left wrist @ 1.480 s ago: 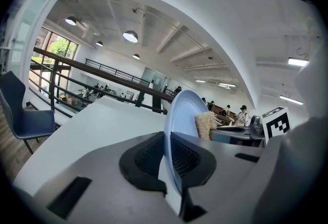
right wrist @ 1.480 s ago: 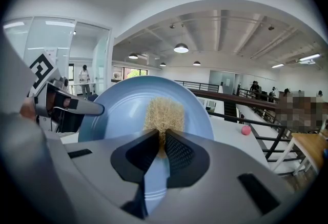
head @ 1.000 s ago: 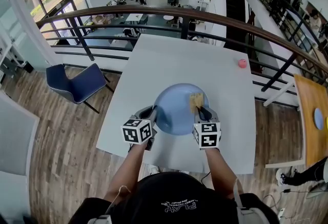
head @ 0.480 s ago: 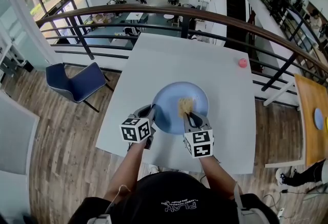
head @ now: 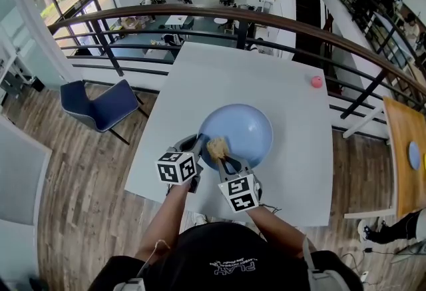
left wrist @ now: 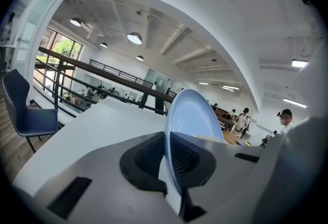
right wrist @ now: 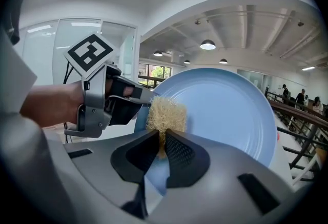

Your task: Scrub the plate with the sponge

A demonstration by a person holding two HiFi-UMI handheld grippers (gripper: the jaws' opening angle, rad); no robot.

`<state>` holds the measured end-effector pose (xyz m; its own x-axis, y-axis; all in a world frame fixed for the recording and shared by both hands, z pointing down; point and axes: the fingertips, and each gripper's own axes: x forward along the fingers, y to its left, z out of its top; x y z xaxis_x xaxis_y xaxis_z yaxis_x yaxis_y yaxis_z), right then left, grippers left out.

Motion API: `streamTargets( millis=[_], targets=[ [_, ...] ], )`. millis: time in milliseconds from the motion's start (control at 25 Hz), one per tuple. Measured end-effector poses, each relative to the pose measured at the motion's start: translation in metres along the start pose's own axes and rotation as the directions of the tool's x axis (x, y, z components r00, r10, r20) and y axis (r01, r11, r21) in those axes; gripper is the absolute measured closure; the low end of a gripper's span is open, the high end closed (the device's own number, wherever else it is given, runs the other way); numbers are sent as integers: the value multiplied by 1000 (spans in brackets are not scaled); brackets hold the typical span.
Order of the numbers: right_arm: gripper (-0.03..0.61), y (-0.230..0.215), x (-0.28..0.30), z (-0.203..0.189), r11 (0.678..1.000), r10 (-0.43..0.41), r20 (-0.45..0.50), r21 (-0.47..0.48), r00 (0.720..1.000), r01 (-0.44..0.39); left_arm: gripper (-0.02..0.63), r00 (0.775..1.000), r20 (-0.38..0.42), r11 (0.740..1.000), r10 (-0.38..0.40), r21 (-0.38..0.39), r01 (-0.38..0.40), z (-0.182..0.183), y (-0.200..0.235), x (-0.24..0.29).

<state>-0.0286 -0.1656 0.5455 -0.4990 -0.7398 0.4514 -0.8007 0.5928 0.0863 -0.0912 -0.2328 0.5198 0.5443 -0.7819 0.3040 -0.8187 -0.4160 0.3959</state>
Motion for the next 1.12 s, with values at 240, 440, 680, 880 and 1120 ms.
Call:
streamTargets(
  millis=[240, 440, 680, 880, 1120],
  targets=[
    [534, 11, 10, -8, 1000, 26, -25, 0, 999, -26, 589, 1000, -2, 1000, -4, -7, 4, -3, -2, -3],
    [534, 8, 16, -10, 1000, 24, -26, 5, 999, -24, 589, 1000, -8, 1000, -6, -5, 6, -4, -3, -3],
    [534, 2, 13, -12, 1000, 17, -27, 17, 999, -17, 589, 1000, -7, 1000, -9, -11, 9, -3, -6, -2],
    [534, -7, 10, -21, 999, 8, -31, 34, 999, -7, 589, 1000, -6, 1000, -15, -17, 15, -5, -8, -1],
    [534, -23, 3, -31, 998, -28, -48, 47, 998, 30, 588, 1000, -4, 999, -21, -32, 21, -5, -9, -3]
  ],
)
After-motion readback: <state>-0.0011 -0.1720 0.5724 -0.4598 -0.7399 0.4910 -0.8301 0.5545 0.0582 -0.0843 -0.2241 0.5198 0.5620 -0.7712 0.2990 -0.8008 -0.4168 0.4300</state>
